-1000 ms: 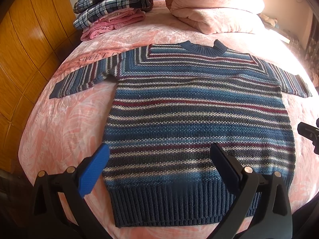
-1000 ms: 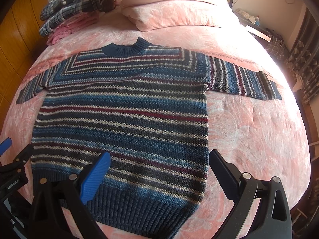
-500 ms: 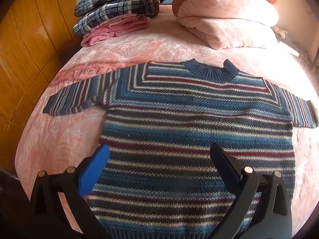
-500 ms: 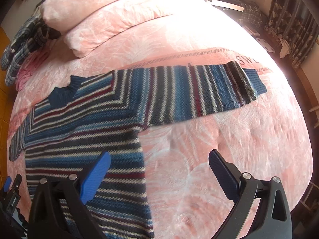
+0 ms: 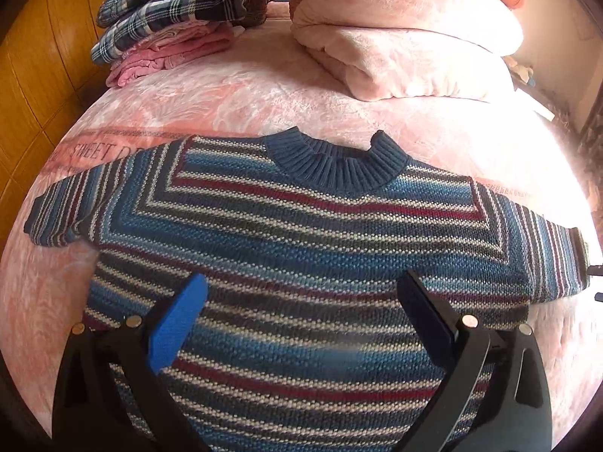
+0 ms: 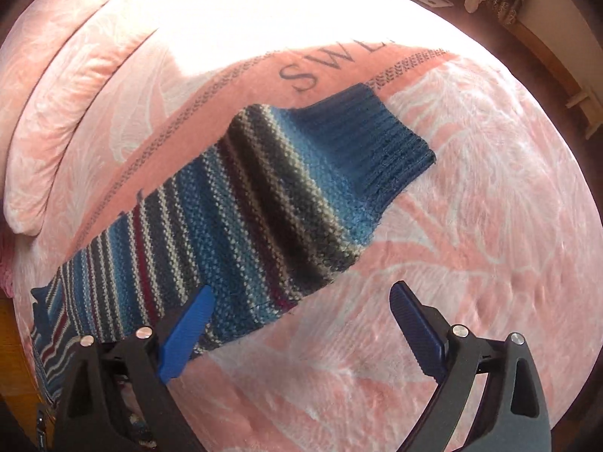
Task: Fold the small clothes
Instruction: 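Grasp the sweater sleeve cuff with the right gripper and lift it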
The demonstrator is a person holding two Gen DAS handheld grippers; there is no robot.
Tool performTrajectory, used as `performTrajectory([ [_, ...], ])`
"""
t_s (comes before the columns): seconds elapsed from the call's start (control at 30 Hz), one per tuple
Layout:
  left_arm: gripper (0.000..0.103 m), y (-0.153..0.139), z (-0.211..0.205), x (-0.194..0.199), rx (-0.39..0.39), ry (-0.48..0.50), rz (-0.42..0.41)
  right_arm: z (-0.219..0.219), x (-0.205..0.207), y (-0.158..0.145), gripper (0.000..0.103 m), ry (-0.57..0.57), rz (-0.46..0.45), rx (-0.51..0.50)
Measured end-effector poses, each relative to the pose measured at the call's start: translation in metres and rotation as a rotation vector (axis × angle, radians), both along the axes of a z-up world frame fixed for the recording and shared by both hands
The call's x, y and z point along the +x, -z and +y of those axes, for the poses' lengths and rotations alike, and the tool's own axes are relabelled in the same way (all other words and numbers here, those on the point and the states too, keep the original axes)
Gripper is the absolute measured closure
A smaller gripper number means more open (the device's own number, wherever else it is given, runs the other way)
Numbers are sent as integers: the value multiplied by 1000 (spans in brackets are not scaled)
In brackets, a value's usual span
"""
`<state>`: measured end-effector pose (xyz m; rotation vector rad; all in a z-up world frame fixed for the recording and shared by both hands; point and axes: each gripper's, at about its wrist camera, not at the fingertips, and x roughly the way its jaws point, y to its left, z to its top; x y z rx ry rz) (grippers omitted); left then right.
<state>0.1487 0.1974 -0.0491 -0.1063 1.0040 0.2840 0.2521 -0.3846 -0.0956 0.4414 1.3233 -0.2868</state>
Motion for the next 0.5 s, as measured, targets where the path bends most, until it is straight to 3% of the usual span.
performTrajectory([
  [0.23,3,8,-2,14,31,1,6,-28,10,22,17,54,-35,119],
  [0.37,3,11,3,12,44,-2,18,-23,16,31,30,24,-24,37],
  [0.4,3,11,5,11,47,-4,18,-21,17,29,39,12,-34,19],
  [0.43,3,11,7,11,49,-6,18,-21,18,26,57,1,-54,24],
  [0.5,3,10,12,9,48,-5,24,-19,18,22,78,-4,-88,75],
])
